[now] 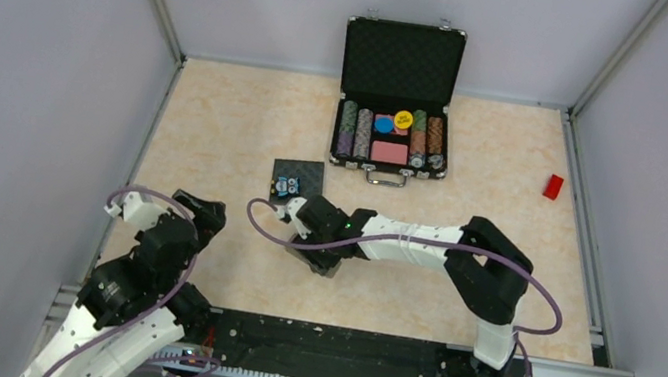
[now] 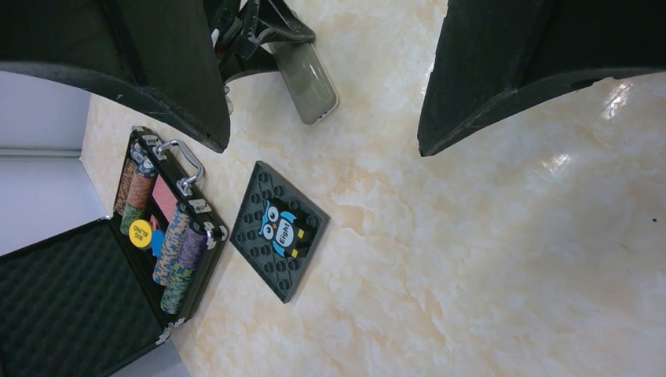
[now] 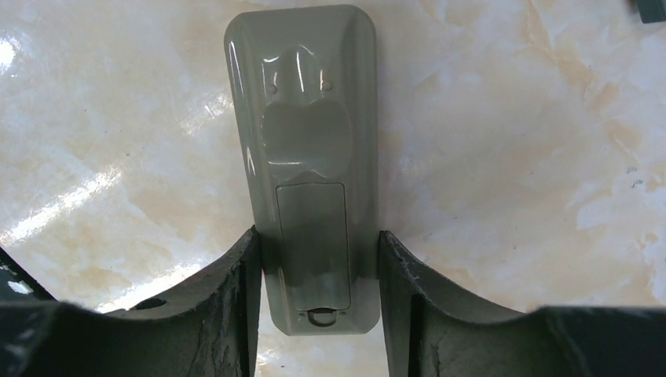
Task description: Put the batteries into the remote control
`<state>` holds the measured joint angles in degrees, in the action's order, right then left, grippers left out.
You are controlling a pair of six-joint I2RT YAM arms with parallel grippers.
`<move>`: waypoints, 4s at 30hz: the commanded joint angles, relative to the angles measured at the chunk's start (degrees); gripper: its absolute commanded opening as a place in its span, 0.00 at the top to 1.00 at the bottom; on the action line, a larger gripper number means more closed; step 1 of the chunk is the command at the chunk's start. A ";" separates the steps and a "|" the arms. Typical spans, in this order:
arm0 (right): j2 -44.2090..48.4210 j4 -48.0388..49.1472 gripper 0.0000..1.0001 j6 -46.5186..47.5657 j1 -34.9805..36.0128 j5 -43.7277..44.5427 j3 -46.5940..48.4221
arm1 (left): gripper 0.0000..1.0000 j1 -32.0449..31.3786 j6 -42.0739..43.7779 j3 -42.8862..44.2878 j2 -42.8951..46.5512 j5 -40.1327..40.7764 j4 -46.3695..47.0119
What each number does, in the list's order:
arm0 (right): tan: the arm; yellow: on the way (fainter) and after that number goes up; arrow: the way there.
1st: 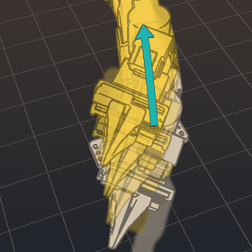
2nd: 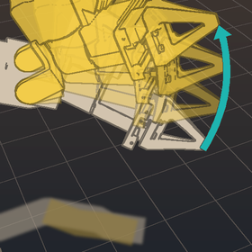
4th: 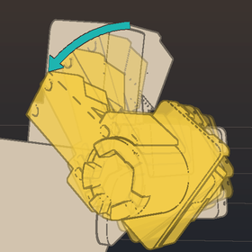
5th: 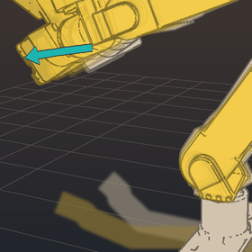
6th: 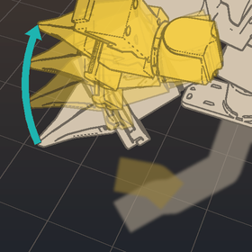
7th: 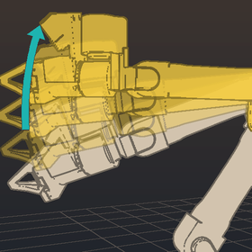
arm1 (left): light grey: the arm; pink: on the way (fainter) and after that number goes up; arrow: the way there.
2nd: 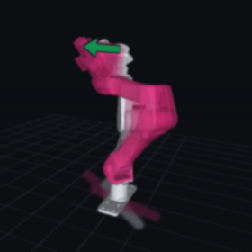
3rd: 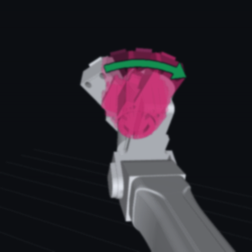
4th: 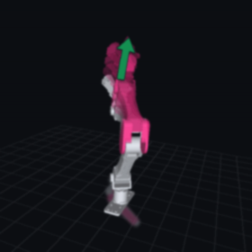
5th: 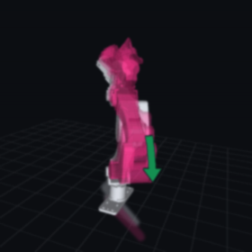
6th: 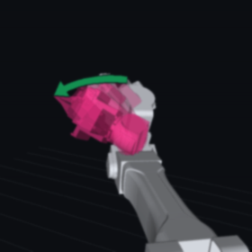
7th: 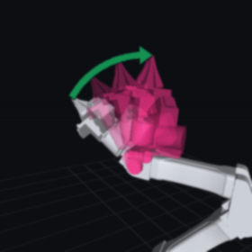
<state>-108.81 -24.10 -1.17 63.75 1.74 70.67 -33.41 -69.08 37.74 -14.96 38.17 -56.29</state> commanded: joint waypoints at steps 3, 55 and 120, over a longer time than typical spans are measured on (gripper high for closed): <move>2.55 2.73 0.73 -2.19 -0.46 0.89 -0.07 | 0.07 0.10 4.15 0.32 1.76 -4.67 6.45; 31.82 44.80 0.77 -60.26 -18.14 -55.92 -6.74 | 0.46 0.05 14.31 -3.17 -21.73 -56.12 78.87; 79.01 -35.11 0.01 -46.52 -23.99 23.62 -13.62 | 0.01 3.05 11.47 9.75 -20.77 -14.42 1.06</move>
<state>-37.60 -50.83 -46.28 39.97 13.13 53.12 -30.48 -61.69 44.71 -44.88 24.73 -50.50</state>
